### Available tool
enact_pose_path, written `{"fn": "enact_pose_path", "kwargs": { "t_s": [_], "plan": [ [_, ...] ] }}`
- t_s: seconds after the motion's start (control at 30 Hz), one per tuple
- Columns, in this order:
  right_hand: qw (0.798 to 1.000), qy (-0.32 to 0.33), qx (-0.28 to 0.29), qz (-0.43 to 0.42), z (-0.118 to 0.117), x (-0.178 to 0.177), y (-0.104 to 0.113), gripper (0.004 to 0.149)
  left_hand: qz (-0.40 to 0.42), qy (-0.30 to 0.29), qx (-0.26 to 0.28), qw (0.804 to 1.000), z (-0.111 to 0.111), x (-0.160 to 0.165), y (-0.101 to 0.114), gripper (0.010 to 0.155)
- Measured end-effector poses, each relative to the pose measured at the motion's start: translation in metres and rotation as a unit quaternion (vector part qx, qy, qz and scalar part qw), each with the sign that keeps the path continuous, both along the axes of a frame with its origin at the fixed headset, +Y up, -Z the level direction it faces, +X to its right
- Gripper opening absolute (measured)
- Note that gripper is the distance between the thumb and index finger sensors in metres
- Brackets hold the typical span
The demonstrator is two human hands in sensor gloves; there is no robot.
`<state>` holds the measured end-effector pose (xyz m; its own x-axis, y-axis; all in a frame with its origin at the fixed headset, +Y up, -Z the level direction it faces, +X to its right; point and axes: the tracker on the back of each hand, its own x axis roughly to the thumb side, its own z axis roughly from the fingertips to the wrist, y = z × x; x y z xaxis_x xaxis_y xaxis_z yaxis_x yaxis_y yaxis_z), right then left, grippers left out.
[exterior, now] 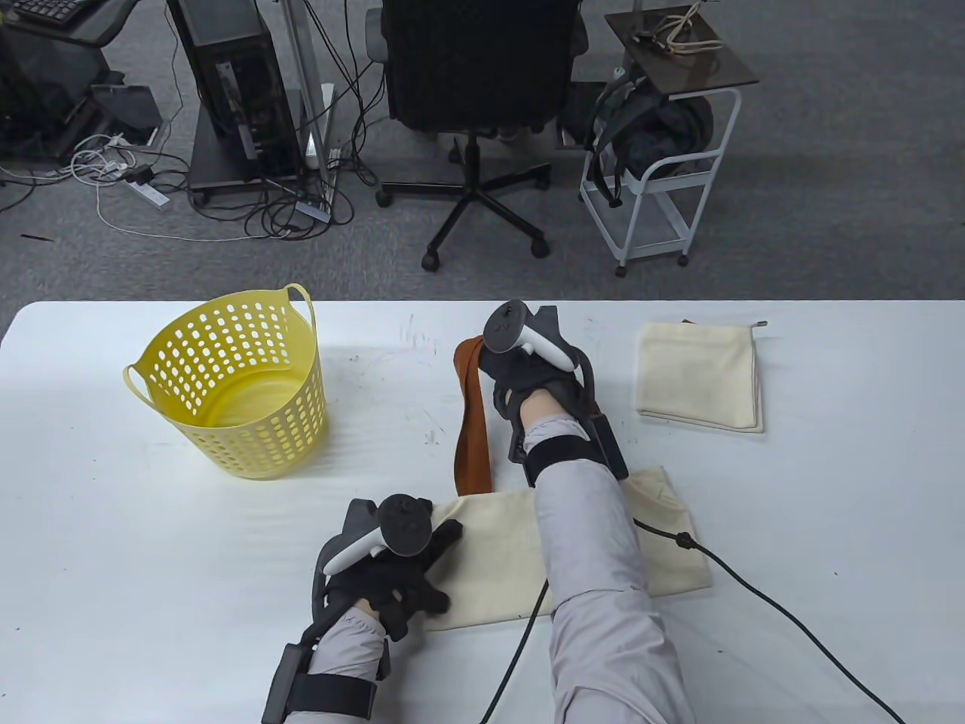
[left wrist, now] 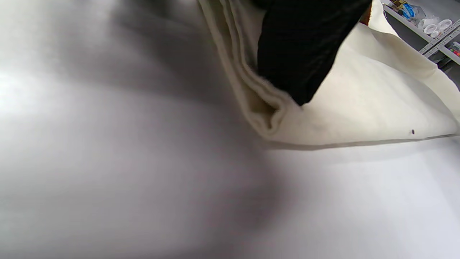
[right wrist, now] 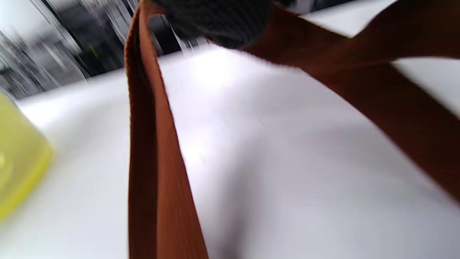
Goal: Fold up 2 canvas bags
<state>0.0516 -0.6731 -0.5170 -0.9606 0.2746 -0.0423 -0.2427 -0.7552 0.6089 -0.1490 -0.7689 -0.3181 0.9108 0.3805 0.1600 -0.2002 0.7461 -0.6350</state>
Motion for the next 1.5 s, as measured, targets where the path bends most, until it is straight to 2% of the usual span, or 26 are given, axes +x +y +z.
{"fn": "enact_pose_path", "kwargs": {
  "t_s": [0.03, 0.1, 0.2, 0.3, 0.4, 0.5, 0.57, 0.7, 0.83, 1.03, 1.3, 1.37, 1.5],
  "plan": [
    [1.0, -0.013, 0.019, -0.009, 0.001, 0.007, 0.003, 0.057, 0.001, 0.0, 0.0, 1.0, 0.0, 0.0, 0.0, 0.092],
    [0.993, -0.059, 0.091, -0.052, 0.003, 0.025, 0.008, 0.055, 0.002, 0.001, -0.001, 1.0, 0.0, 0.0, 0.0, 0.092],
    [0.981, -0.135, 0.115, -0.075, 0.01, 0.055, 0.002, 0.06, 0.002, 0.001, -0.001, 1.0, 0.0, 0.0, 0.0, 0.092],
    [0.974, -0.205, 0.089, -0.035, 0.017, 0.083, -0.019, 0.07, 0.004, 0.002, -0.002, 1.0, 0.0, -0.001, 0.0, 0.092],
    [0.971, -0.231, 0.041, -0.032, 0.025, 0.096, -0.043, 0.076, 0.005, 0.002, -0.002, 1.0, -0.001, -0.001, 0.0, 0.092],
    [0.966, -0.249, 0.015, -0.061, 0.03, 0.095, -0.066, 0.082, 0.003, 0.002, -0.001, 1.0, -0.001, 0.0, 0.0, 0.092],
    [0.966, -0.242, 0.001, -0.089, 0.032, 0.086, -0.081, 0.084, 0.003, 0.003, -0.001, 1.0, -0.001, -0.001, 0.0, 0.092],
    [0.976, -0.194, 0.021, -0.097, 0.032, 0.057, -0.087, 0.09, 0.001, 0.004, 0.001, 1.0, -0.001, -0.001, 0.0, 0.092],
    [0.99, -0.136, -0.025, -0.033, 0.034, 0.023, -0.085, 0.104, -0.007, 0.003, 0.006, 1.0, -0.001, 0.001, 0.002, 0.092],
    [0.99, -0.104, -0.082, 0.048, 0.039, -0.016, -0.089, 0.118, -0.009, 0.002, 0.007, 1.0, -0.001, 0.002, 0.002, 0.092],
    [0.988, -0.085, -0.039, 0.122, 0.049, -0.043, -0.1, 0.126, -0.016, 0.002, 0.01, 1.0, 0.0, 0.003, 0.002, 0.092],
    [0.991, -0.094, 0.001, 0.095, 0.049, -0.041, -0.098, 0.123, -0.022, 0.003, 0.013, 1.0, 0.0, 0.004, 0.003, 0.092],
    [0.988, -0.132, 0.036, 0.066, 0.047, -0.029, -0.092, 0.114, -0.031, 0.002, 0.017, 0.999, 0.001, 0.006, 0.004, 0.091]
  ]
}}
